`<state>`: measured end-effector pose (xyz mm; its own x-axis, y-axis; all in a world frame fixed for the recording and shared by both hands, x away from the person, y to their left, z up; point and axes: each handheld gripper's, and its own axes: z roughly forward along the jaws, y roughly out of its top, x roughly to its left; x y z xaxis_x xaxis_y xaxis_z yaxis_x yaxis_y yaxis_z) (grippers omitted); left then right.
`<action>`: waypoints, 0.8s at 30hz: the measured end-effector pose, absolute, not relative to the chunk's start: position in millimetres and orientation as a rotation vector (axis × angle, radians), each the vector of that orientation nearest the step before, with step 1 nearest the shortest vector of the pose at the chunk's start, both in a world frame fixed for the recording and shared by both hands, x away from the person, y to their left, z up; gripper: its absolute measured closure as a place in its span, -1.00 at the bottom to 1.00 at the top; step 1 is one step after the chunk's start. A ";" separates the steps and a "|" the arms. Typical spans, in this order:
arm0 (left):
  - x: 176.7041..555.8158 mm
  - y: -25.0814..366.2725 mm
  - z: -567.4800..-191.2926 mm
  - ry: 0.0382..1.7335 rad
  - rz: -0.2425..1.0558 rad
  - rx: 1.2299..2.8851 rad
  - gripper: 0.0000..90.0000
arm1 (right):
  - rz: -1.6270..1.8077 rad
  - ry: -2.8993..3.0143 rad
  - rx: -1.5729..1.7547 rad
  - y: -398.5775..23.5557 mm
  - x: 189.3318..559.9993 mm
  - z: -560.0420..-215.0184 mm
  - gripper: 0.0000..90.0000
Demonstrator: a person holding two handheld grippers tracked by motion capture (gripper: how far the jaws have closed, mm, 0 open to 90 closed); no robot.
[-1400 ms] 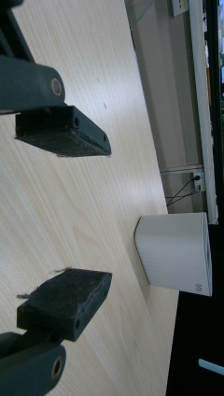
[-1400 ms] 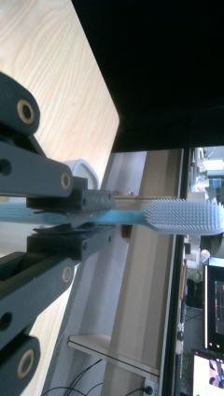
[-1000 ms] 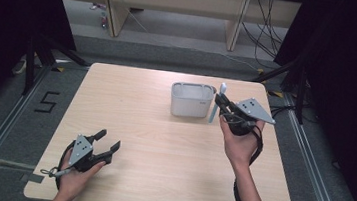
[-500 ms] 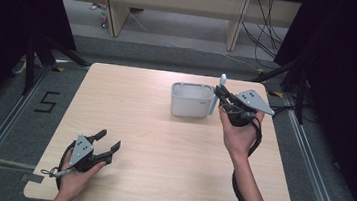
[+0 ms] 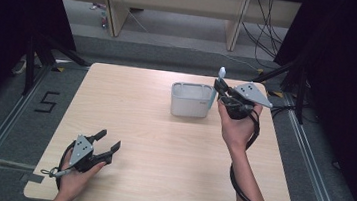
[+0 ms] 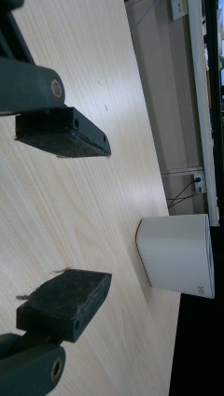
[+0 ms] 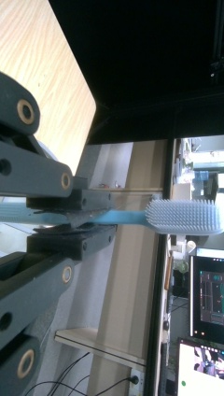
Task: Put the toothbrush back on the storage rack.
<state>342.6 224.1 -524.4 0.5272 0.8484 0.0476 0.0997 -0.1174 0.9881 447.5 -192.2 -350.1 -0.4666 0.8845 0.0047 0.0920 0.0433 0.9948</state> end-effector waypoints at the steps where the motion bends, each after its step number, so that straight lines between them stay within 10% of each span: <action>1: 342.7 224.0 -524.4 0.836 0.784 1.576 -0.28 | 1.493 1.650 0.997 -191.9 448.4 -349.4 0.84; 24: 342.5 223.9 -524.5 0.850 0.778 1.566 -0.28 | 1.485 1.606 1.056 -195.9 473.5 -349.8 0.84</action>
<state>342.5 223.9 -524.5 0.5208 0.8531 0.0330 0.1082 -0.1043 0.9886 473.5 -195.9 -349.8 -0.4243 0.9049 0.0346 0.1054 0.0114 0.9944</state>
